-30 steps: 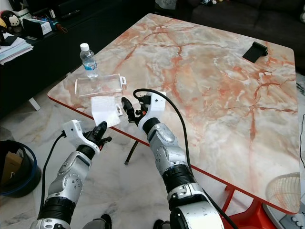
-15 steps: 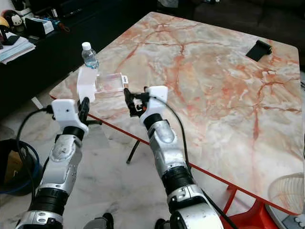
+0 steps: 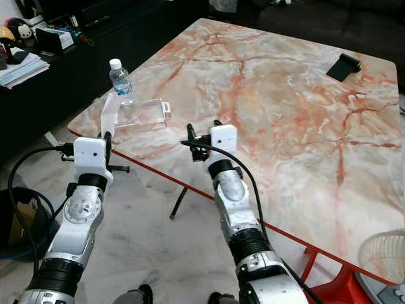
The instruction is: Picking trash to rubbish bin
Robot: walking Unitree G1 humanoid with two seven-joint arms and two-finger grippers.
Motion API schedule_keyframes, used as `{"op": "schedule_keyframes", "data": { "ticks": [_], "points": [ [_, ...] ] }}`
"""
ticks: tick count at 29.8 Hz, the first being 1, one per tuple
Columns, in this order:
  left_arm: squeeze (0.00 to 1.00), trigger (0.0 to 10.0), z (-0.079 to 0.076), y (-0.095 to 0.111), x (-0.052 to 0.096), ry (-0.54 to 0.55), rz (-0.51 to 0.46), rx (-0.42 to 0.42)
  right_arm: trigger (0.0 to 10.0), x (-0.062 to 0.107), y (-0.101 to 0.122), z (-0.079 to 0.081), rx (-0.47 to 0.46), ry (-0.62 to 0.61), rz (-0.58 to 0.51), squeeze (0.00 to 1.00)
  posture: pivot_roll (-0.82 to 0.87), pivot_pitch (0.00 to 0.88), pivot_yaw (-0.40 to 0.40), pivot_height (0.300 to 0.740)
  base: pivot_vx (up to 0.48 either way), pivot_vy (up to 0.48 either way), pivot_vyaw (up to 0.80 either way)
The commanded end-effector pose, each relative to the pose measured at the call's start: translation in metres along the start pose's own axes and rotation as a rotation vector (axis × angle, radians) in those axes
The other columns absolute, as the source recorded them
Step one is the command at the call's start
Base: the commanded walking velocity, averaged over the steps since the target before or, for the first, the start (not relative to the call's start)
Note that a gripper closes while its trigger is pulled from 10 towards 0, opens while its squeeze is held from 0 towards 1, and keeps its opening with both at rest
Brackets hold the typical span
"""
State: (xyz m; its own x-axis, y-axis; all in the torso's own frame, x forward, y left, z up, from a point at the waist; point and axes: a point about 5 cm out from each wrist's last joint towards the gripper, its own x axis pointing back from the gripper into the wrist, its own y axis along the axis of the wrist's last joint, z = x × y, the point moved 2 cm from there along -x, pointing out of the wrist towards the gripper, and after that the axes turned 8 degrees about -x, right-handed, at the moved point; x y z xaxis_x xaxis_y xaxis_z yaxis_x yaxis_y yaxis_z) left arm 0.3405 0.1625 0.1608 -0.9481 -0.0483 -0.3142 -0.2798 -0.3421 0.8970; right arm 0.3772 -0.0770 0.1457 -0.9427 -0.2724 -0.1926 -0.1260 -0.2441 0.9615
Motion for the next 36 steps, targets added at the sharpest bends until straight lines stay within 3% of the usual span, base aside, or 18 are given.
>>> {"op": "schedule_keyframes", "data": {
  "ticks": [1,7,24,36],
  "points": [
    [0.00,10.0,0.0005,0.0042,0.0004,0.009,-0.020,-0.008,10.0,-0.0019,0.0011,0.0021,-0.016,0.000,-0.009,0.00,0.11,0.097,0.001,0.740,0.000,0.000,0.00],
    [0.00,10.0,-0.0019,0.0058,0.0008,0.013,-0.025,0.000,10.0,-0.0039,0.0020,0.0085,-0.023,0.016,-0.024,0.00,0.12,0.091,-0.008,0.740,0.000,0.000,0.00],
    [0.00,10.0,-0.0013,0.0041,0.0004,0.028,-0.014,0.020,10.0,-0.0040,0.0006,0.0027,-0.088,0.002,-0.015,0.00,0.11,0.116,-0.022,0.740,-0.213,0.000,0.00],
    [0.00,10.0,0.0034,0.0000,0.0010,0.045,0.006,0.020,10.0,-0.0035,0.0001,0.0011,-0.105,0.007,-0.010,0.00,0.11,0.150,-0.034,0.740,-0.050,0.000,0.00]
  ]
}}
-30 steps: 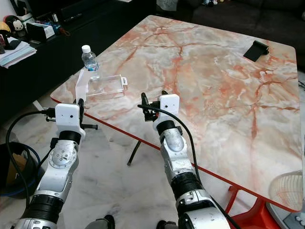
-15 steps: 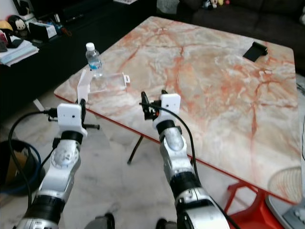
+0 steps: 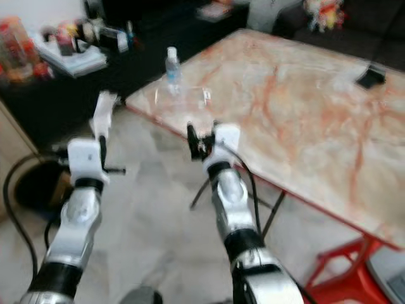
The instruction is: Picking trash to rubbish bin
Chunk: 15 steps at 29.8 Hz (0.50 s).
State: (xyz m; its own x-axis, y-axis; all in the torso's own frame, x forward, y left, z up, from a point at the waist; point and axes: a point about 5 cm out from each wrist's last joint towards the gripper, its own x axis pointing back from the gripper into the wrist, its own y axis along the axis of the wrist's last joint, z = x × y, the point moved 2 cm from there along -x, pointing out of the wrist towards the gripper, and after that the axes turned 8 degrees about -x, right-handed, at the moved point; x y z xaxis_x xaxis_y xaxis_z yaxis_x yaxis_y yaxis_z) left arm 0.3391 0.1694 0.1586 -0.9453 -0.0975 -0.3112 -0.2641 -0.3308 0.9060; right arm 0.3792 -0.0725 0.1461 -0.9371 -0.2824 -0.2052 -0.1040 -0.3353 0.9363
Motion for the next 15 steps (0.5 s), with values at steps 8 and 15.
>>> {"op": "schedule_keyframes", "data": {
  "ticks": [8,15],
  "points": [
    [0.00,10.0,-0.0024,0.0022,0.0000,-0.001,-0.004,0.011,10.0,-0.0007,0.0004,-0.0036,-0.011,-0.009,0.009,0.00,0.10,0.159,-0.038,0.740,-0.113,0.000,0.00],
    [0.00,10.0,-0.0019,-0.0003,0.0004,0.002,0.007,0.014,10.0,0.0001,-0.0012,-0.0051,-0.009,-0.010,0.019,0.00,0.10,0.164,-0.042,0.740,-0.129,0.000,0.00]
  ]
}}
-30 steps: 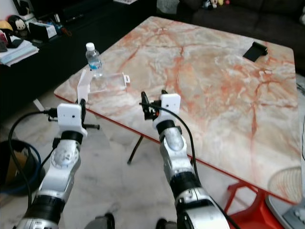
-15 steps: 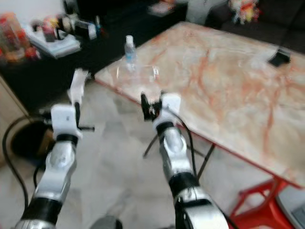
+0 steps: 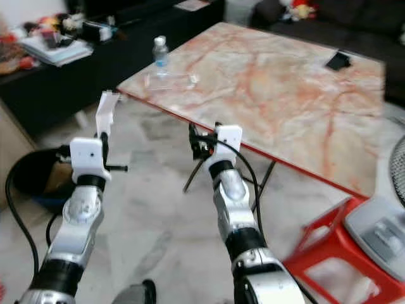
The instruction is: Picking trash to rubbish bin
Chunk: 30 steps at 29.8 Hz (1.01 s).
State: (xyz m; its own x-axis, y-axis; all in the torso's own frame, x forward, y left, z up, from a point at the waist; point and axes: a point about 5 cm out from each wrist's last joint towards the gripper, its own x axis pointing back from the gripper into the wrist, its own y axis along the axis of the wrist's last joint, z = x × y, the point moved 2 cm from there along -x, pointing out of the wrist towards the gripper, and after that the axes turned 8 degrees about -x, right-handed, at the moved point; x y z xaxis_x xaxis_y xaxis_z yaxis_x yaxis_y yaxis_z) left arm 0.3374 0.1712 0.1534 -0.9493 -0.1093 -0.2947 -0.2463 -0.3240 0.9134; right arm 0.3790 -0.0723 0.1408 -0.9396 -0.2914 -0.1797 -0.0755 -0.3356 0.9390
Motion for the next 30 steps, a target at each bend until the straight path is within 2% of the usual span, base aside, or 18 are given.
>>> {"op": "schedule_keyframes", "data": {
  "ticks": [1,15,17,18,19,20,22,23,24,27,28,29,30],
  "points": [
    [0.00,10.0,-0.002,0.004,-0.002,-0.001,-0.009,0.011,10.0,-0.001,0.003,-0.005,0.000,-0.011,-0.005,0.00,0.10,0.164,-0.042,0.740,0.000,0.000,0.00],
    [0.00,10.0,0.001,-0.005,-0.002,0.011,0.035,0.010,10.0,0.002,-0.004,-0.006,0.002,-0.007,0.033,0.00,0.10,0.173,-0.049,0.740,0.000,0.000,0.00],
    [0.00,10.0,0.000,-0.027,0.002,-0.012,0.136,0.049,10.0,0.005,-0.013,-0.010,0.004,-0.018,0.078,0.00,0.10,0.174,-0.052,0.740,0.000,0.000,0.00],
    [0.00,10.0,0.000,-0.027,0.002,-0.012,0.136,0.049,10.0,0.005,-0.013,-0.010,0.004,-0.018,0.078,0.00,0.10,0.174,-0.052,0.740,0.000,0.000,0.00],
    [0.00,10.0,0.002,-0.055,0.012,-0.028,0.257,0.081,10.0,0.015,-0.031,-0.021,0.003,-0.047,0.163,0.00,0.10,0.177,-0.055,0.740,0.000,0.000,0.00],
    [0.00,10.0,0.002,-0.055,0.012,-0.028,0.257,0.081,10.0,0.015,-0.031,-0.021,0.003,-0.047,0.163,0.00,0.10,0.177,-0.055,0.740,0.000,0.000,0.00],
    [0.00,10.0,0.005,-0.076,0.023,-0.029,0.344,0.114,10.0,0.027,-0.048,-0.033,0.000,-0.087,0.246,0.00,0.10,0.176,-0.056,0.740,0.000,0.000,0.00],
    [0.00,10.0,0.005,-0.076,0.023,-0.029,0.344,0.114,10.0,0.027,-0.048,-0.033,0.000,-0.087,0.246,0.00,0.10,0.176,-0.056,0.740,0.000,0.000,0.00],
    [0.00,10.0,0.007,-0.086,0.029,-0.024,0.387,0.141,10.0,0.035,-0.058,-0.039,0.002,-0.112,0.293,0.00,0.10,0.179,-0.060,0.740,0.000,0.000,0.00],
    [0.00,10.0,0.008,-0.096,0.036,-0.023,0.433,0.139,10.0,0.043,-0.067,-0.045,-0.005,-0.137,0.337,0.00,0.10,0.179,-0.061,0.740,0.000,0.000,0.00],
    [0.00,10.0,0.011,-0.110,0.046,-0.011,0.498,0.160,10.0,0.056,-0.080,-0.053,-0.029,-0.172,0.396,0.00,0.10,0.182,-0.065,0.740,0.000,0.000,0.00],
    [0.00,10.0,0.011,-0.110,0.046,-0.011,0.498,0.160,10.0,0.056,-0.080,-0.053,-0.029,-0.172,0.396,0.00,0.10,0.182,-0.065,0.740,0.000,0.000,0.00],
    [0.00,10.0,0.013,-0.124,0.058,-0.002,0.570,0.153,10.0,0.071,-0.094,-0.060,-0.045,-0.210,0.467,0.00,0.10,0.181,-0.065,0.740,0.000,0.000,0.00]
  ]
}}
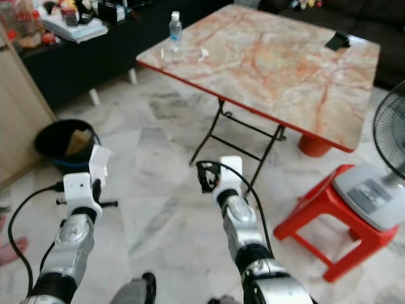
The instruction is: Picking trash to rubbish bin
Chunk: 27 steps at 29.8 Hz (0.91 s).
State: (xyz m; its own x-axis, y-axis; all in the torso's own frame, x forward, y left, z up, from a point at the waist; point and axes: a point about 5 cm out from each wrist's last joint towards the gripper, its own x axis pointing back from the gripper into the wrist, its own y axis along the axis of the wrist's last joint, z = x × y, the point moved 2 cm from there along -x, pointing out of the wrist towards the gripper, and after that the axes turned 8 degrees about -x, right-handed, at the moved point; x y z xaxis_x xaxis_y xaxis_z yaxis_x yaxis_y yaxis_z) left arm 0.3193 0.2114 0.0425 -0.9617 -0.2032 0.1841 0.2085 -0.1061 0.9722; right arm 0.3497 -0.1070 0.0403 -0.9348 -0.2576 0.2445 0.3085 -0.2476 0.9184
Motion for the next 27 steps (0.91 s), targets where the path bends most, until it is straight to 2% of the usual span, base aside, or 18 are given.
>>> {"op": "schedule_keyframes", "data": {
  "ticks": [1,5,7,8,9,11,17,21,22,27],
  "points": [
    [0.00,10.0,0.008,-0.035,0.010,0.014,0.140,0.005,10.0,0.015,-0.035,-0.020,-0.040,-0.076,0.140,0.00,0.10,0.180,-0.067,0.740,0.000,0.000,0.00],
    [0.00,10.0,0.017,-0.096,0.039,0.007,0.385,-0.035,10.0,0.047,-0.084,-0.047,-0.029,-0.195,0.337,0.00,0.09,0.176,-0.067,0.740,0.000,0.000,0.00],
    [0.00,10.0,0.018,-0.103,0.044,0.011,0.416,-0.031,10.0,0.052,-0.090,-0.049,-0.025,-0.207,0.361,0.00,0.09,0.175,-0.067,0.740,0.000,0.000,0.00],
    [0.00,10.0,0.021,-0.115,0.052,0.020,0.463,-0.040,10.0,0.059,-0.098,-0.053,-0.016,-0.217,0.392,0.00,0.09,0.170,-0.065,0.740,0.000,0.000,0.00],
    [0.00,10.0,0.021,-0.115,0.052,0.020,0.463,-0.040,10.0,0.059,-0.098,-0.053,-0.016,-0.217,0.392,0.00,0.09,0.170,-0.065,0.740,0.000,0.000,0.00],
    [0.00,10.0,0.030,-0.136,0.072,0.058,0.557,-0.039,10.0,0.074,-0.114,-0.062,0.009,-0.263,0.447,0.00,0.09,0.165,-0.063,0.740,0.000,0.000,0.79],
    [0.00,10.0,0.038,-0.152,0.090,0.095,0.614,-0.029,10.0,0.093,-0.134,-0.066,-0.011,-0.294,0.515,0.00,0.09,0.159,-0.062,0.740,0.232,0.000,0.64],
    [0.00,10.0,0.040,-0.156,0.094,0.098,0.628,-0.032,10.0,0.094,-0.135,-0.066,-0.043,-0.293,0.516,0.00,0.09,0.154,-0.064,0.740,0.311,0.000,0.00],
    [0.00,10.0,0.039,-0.156,0.094,0.099,0.628,-0.033,10.0,0.095,-0.136,-0.066,-0.019,-0.290,0.527,0.00,0.09,0.153,-0.065,0.740,0.315,0.000,0.00],
    [0.00,10.0,0.039,-0.155,0.093,0.101,0.624,-0.030,10.0,0.095,-0.135,-0.067,-0.010,-0.293,0.518,0.00,0.09,0.153,-0.068,0.740,0.317,0.000,0.24]
  ]
}}
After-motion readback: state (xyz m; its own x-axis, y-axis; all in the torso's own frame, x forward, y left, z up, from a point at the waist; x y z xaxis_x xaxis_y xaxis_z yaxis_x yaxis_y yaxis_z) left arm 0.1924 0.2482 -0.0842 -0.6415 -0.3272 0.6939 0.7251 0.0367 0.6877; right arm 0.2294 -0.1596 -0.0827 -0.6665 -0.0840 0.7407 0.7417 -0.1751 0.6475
